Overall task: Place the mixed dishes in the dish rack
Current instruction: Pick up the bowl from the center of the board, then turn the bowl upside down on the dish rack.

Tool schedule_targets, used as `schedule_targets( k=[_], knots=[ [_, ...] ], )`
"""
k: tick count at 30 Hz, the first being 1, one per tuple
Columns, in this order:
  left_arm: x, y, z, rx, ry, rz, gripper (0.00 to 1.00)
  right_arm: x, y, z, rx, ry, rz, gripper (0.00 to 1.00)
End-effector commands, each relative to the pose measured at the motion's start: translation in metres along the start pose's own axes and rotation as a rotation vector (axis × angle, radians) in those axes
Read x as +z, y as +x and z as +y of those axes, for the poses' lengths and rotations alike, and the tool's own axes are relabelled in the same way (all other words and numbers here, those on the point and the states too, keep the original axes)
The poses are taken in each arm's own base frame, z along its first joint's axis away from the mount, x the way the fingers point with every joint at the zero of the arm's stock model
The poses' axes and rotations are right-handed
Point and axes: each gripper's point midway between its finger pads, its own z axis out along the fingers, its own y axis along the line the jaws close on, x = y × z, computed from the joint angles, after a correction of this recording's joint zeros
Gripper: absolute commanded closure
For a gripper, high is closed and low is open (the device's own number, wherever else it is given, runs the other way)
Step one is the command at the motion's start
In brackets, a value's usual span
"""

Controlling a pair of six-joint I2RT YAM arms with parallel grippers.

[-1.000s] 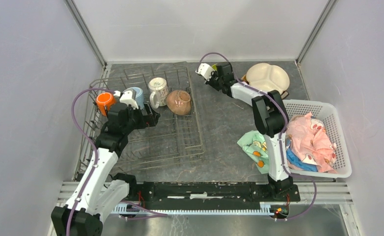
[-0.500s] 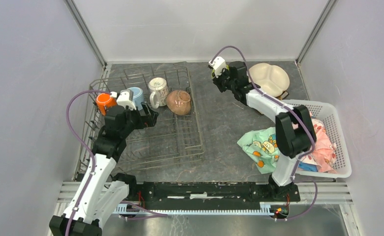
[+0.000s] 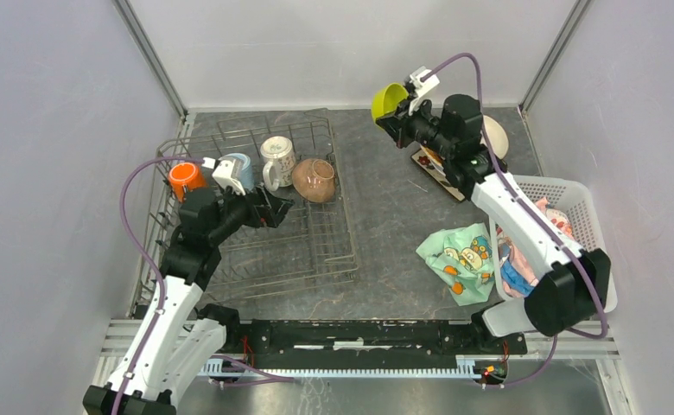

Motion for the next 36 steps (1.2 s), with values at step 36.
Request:
schedule_targets(
  k=[36],
  knots=[
    [-0.06,-0.081,-0.12,0.565,0.616,-0.597,0.0,-0.096,-0.095,0.239,0.39,-0.968,-0.239,1.0]
  ],
)
